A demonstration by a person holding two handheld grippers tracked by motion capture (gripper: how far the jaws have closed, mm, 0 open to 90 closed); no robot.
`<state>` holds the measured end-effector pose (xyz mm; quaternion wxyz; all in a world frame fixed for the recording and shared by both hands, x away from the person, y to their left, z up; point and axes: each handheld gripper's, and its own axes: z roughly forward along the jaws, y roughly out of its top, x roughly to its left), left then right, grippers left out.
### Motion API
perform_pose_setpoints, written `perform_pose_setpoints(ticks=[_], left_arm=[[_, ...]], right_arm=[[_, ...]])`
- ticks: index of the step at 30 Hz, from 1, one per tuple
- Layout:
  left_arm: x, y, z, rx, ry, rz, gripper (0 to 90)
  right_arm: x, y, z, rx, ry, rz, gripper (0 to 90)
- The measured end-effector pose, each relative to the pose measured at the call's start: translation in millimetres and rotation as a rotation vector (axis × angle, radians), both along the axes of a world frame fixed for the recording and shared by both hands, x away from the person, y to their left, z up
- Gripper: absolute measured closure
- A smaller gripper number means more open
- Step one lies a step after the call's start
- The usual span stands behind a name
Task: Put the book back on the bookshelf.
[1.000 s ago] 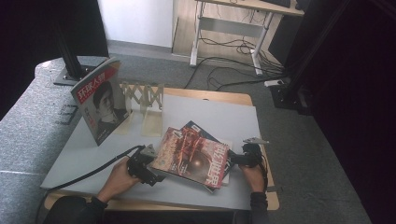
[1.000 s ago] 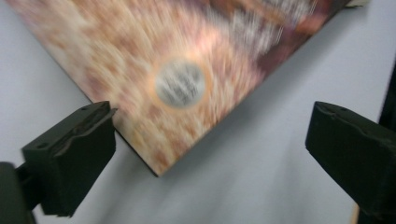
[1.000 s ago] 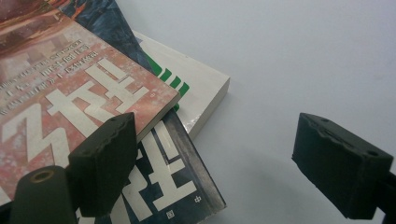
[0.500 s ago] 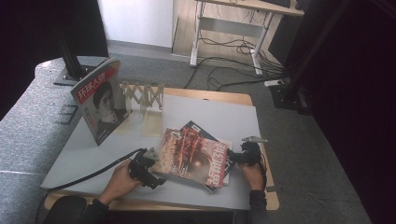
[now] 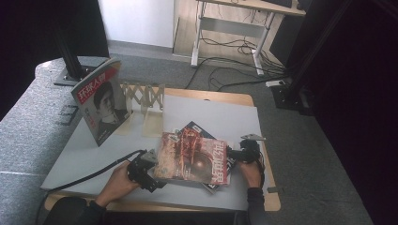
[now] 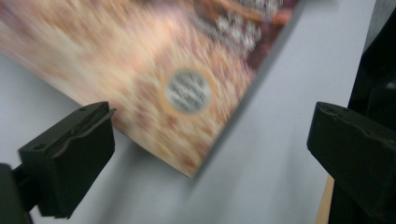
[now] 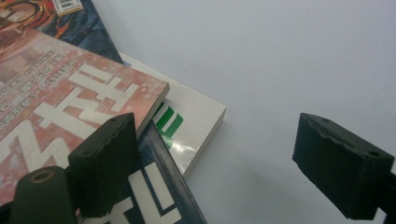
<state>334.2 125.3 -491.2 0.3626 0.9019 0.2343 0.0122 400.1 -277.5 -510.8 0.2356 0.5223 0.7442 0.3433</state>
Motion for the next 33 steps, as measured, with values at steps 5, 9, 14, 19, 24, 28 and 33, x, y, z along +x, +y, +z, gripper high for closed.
perform_pose_setpoints(ticks=[5,9,14,19,24,28,33], left_arm=[[16.9,5.3,6.4,-0.066,-0.046,0.012,4.0],[25.3,2.2,6.9,-0.035,-0.059,0.008,2.7],[38.7,-16.8,7.0,0.020,-0.103,-0.023,0.0],[55.8,-24.1,7.6,-0.007,-0.108,-0.006,0.0],[70.3,-28.1,6.2,0.026,-0.128,0.003,0.0],[81.0,-32.9,3.5,0.033,-0.136,0.007,0.0],[95.8,-39.0,-2.8,0.043,-0.136,0.020,0.0]], right_arm=[[-8.1,-0.5,1.9,0.015,0.006,0.006,10.2],[-14.4,-0.7,2.6,0.023,0.010,0.017,1.1],[-27.0,1.7,4.6,0.019,0.003,0.054,0.7],[-37.6,5.4,3.9,0.011,0.002,0.094,0.7],[-44.9,7.5,1.9,0.004,0.006,0.115,0.1],[-54.4,8.7,1.3,0.009,0.004,0.138,0.0],[-67.0,12.5,0.8,0.012,0.001,0.167,0.0]])
